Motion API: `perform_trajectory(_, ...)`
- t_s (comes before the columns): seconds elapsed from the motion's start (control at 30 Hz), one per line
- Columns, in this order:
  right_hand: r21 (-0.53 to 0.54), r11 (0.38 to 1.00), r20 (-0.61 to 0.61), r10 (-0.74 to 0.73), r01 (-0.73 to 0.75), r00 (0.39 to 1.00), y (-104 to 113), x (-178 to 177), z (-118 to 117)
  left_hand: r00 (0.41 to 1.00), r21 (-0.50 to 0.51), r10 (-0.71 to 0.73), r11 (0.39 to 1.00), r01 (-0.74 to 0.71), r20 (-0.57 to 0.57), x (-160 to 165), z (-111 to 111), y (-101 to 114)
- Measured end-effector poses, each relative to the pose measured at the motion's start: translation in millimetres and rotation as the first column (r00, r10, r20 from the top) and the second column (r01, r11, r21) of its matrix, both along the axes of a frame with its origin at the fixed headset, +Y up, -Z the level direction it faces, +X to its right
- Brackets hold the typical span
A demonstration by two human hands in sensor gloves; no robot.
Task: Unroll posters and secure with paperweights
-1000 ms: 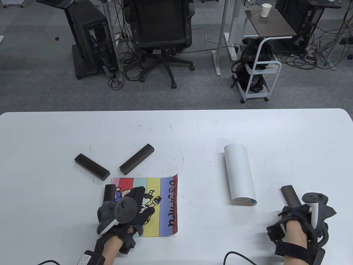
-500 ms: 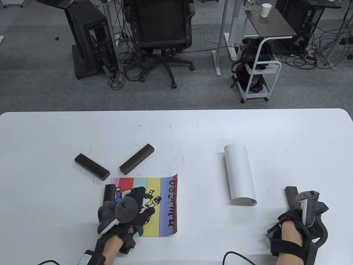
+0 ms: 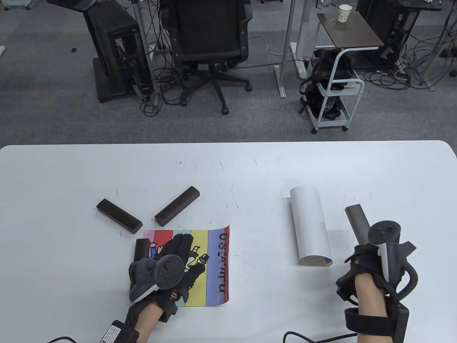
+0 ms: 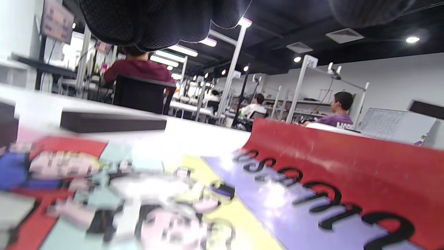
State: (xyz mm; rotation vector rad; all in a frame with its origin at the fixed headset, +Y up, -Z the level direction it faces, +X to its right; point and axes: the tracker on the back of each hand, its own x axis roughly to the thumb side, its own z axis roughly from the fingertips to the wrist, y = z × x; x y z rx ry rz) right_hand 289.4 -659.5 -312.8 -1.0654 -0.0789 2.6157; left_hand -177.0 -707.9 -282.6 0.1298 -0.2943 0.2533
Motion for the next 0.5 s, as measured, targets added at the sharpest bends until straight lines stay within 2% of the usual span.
perform_trajectory(0.1, 0.071, 0.996, -0.161, 0.058, -0.047, 0.985, 22, -37, -4, 0.997, 0.119, -0.071, 0.990, 0.070, 0.004, 8, 10, 24)
perform_trajectory(0.23, 0.133, 0.990, -0.335, 0.096, -0.054, 0.937, 33, -84, -3, 0.989, 0.243, -0.149, 0.959, 0.142, 0.008, 21, 22, 49)
perform_trajectory(0.33, 0.162, 0.984, -0.463, 0.145, -0.077, 0.874, 33, -123, 3, 0.976, 0.300, -0.217, 0.932, 0.204, 0.010, 35, 32, 60)
perform_trajectory(0.5, 0.164, 0.980, -0.618, 0.190, -0.111, 0.763, 20, -173, 16, 0.947, 0.355, -0.320, 0.887, 0.296, 0.009, 57, 41, 61)
